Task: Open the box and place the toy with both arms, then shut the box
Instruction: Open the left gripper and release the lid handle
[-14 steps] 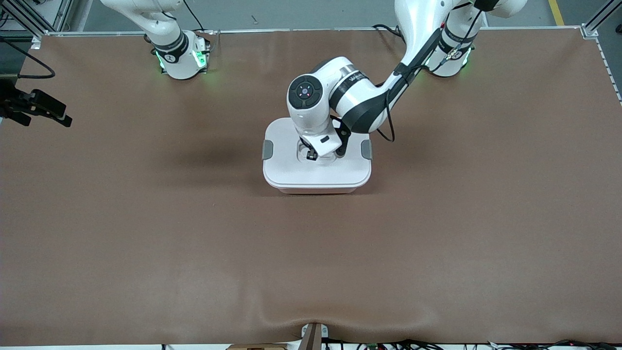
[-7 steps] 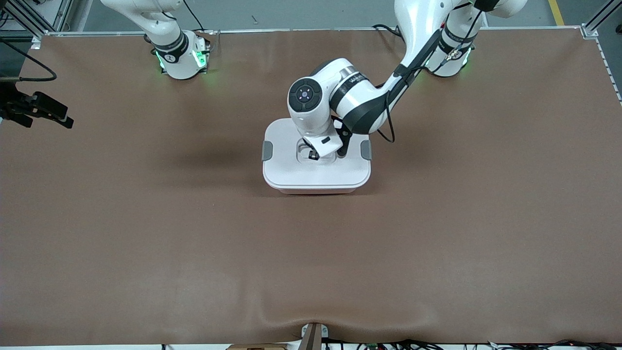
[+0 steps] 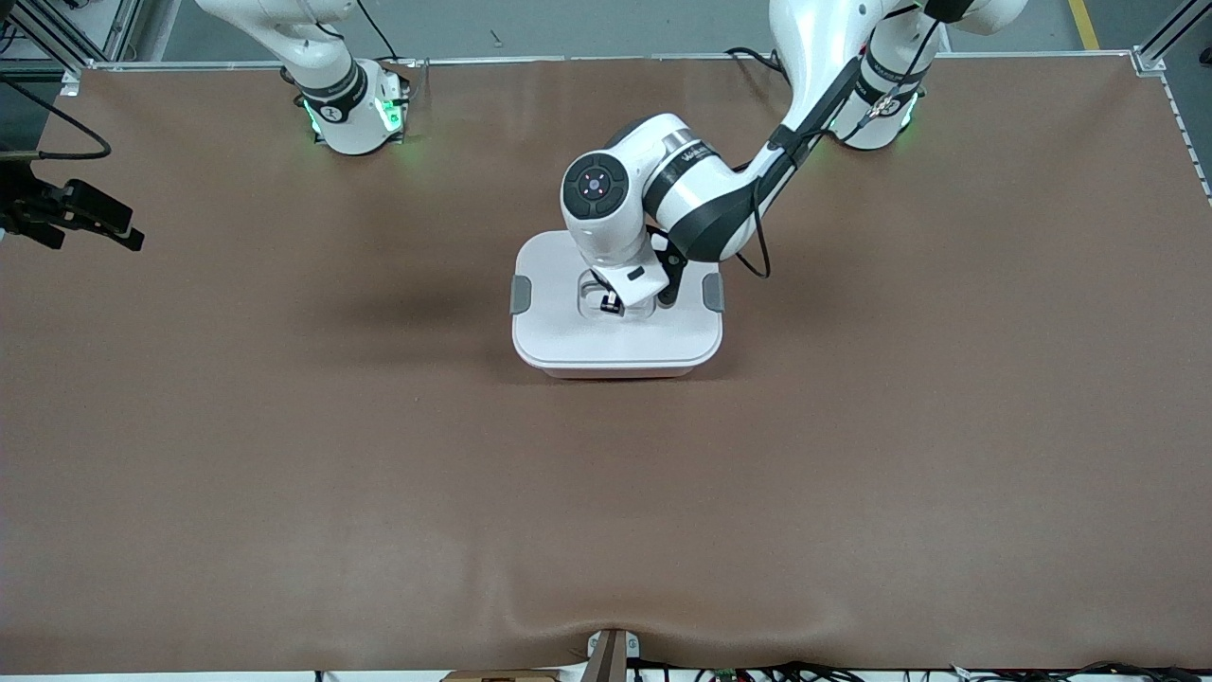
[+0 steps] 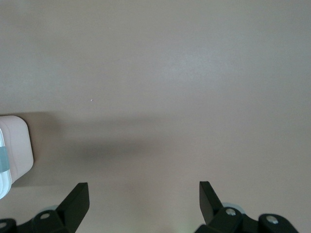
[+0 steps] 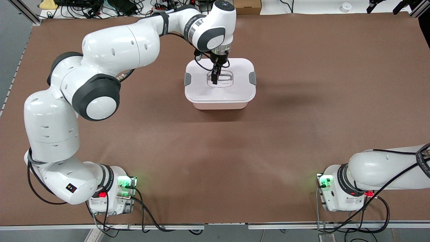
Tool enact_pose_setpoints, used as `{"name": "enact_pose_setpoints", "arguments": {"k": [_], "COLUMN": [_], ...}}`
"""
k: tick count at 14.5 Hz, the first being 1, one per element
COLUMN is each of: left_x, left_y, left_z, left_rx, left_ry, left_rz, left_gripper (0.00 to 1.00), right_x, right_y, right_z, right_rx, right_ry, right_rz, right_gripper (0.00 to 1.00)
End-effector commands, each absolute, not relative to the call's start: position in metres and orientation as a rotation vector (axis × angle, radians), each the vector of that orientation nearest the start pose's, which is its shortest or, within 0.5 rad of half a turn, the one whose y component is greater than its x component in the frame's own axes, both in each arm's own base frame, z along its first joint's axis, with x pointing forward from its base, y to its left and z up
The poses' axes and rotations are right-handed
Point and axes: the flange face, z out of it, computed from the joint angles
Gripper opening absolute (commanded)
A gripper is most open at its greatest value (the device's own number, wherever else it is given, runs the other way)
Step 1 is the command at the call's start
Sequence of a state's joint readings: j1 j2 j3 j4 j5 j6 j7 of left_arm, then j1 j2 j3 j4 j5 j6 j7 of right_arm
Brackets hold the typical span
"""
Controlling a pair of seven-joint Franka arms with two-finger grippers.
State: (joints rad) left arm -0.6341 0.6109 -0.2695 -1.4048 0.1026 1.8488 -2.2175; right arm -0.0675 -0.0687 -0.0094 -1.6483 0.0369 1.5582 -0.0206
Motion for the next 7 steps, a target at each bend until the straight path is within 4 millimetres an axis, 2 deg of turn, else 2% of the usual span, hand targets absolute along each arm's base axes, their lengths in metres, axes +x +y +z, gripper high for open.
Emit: {"name": "enact_pose_setpoints", "arguments": {"k": [1, 4, 7], "left_x": [0.469, 0.471, 0.499], "left_y": [-0.516, -0.510, -0.482], "left_z": [0.371, 0.390, 0.413], "left_rx": [-2.408, -2.416, -2.404], "left_ry": [-1.814, -1.829, -1.901], "left_rz": [0.050, 0.040, 0.030], "left_gripper": [1.00, 1.00, 1.00], "right_x": [0.531, 0.532, 0.536], "right_y": [-0.032, -0.032, -0.030], "right_z": [0.627, 0.626, 0.621], "right_rx": [-3.097, -3.099, -3.097], "right_ry": [0.099, 0.097, 0.093], "right_rz": [0.031, 0.031, 0.043], "right_gripper": [1.00, 1.00, 1.00]}}
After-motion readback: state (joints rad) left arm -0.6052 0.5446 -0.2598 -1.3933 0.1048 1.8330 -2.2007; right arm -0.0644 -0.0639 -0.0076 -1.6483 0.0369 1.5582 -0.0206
